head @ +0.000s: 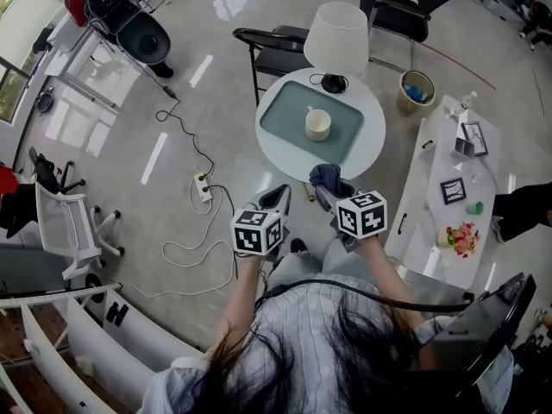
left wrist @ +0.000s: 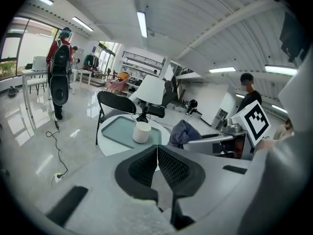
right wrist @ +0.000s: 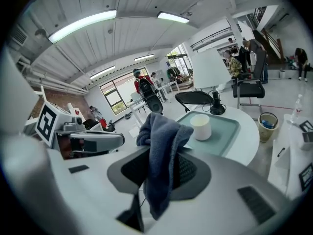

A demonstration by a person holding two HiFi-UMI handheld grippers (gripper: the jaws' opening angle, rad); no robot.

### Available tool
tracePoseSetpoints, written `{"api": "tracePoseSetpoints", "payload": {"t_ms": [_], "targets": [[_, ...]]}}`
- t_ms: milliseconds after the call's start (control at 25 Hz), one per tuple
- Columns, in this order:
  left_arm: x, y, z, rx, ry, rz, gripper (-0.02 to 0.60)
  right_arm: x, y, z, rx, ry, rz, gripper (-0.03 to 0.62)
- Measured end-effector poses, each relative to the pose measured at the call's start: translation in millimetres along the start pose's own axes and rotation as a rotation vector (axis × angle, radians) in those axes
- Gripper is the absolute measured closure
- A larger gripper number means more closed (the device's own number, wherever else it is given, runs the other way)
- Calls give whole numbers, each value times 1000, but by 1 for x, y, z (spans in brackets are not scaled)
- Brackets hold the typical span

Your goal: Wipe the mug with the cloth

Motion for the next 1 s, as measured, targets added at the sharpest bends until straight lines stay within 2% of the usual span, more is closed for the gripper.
{"api": "tracePoseSetpoints", "payload": {"t_ms": [160,400,640,1000], "targets": [[-2,-18,-6,31,8,-18,561,-7,-11,11,24,14,12,485],[-14,-56,-24,74,-15,25,561,-27,-40,44,61,41,46,485],[-31,-104,-41,109,-32,19,561,-59,-69,78,102,86,58,485],[-63,-147,-50,162,-54,64,561,-80,-86,116,158,90,99,485]]}}
Point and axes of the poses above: the fingertips, and each gripper's own axes: z backward along the fingers, y to its left, x out of its top, the point moved 1 cm from there along z, backward along the fingers, and after that the axes turned 13 degrees about -x, right-handed, at the moved point
